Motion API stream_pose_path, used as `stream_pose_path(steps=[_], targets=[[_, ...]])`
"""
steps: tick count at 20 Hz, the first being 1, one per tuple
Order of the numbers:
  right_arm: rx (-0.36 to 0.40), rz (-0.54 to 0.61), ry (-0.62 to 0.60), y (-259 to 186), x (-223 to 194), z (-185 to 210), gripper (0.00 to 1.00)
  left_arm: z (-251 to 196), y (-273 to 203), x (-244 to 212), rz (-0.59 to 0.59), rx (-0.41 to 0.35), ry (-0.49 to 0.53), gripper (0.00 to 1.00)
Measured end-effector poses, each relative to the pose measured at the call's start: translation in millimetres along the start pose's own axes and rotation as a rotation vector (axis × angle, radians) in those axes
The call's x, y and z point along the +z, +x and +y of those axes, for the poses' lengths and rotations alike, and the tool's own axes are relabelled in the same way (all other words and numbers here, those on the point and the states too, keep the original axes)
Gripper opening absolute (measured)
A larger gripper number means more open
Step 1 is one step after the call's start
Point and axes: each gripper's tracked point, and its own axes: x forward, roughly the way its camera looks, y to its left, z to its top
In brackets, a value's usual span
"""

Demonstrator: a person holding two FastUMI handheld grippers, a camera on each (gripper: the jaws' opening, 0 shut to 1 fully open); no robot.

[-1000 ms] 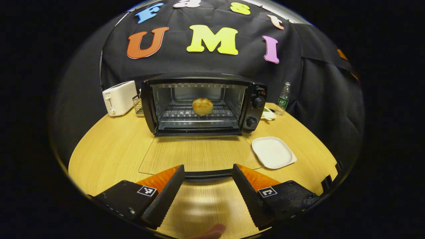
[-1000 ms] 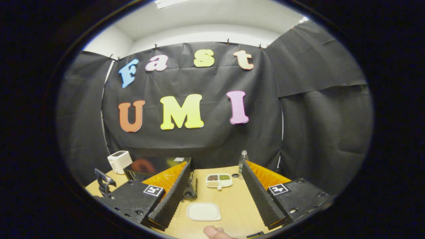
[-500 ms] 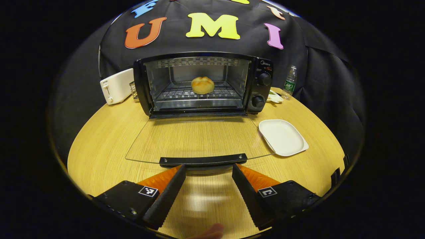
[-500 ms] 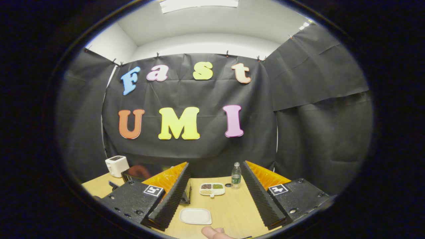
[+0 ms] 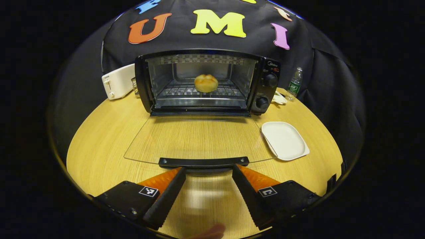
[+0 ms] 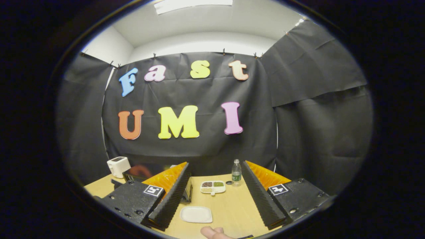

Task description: Open the electric oven with the left hand, put the food in, and close the electric oven.

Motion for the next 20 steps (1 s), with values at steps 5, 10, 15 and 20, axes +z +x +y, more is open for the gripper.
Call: stream_pose_path(steps=[5, 10, 15, 20], targets=[[0.015, -0.002, 0.003, -1.3, -1.9, 5.2, 1.0, -2.7, -8.8, 18.6, -0.03, 0.007, -0.014, 0.92], [0.024, 0.006, 0.019, 0.4, -5.4, 7.4, 1.0, 1.6, -17.6, 42.4, -0.099, 0.058, 0.054, 0.92], [0.032, 0.014, 0.018, 1.2, -9.8, 10.6, 0.94, 7.2, -21.6, 61.9, -0.133, 0.071, 0.059, 0.94], [0.033, 0.018, 0.025, 2.5, -12.1, 10.2, 0.94, 6.3, -24.2, 86.9, -0.174, 0.064, 0.07, 0.96]])
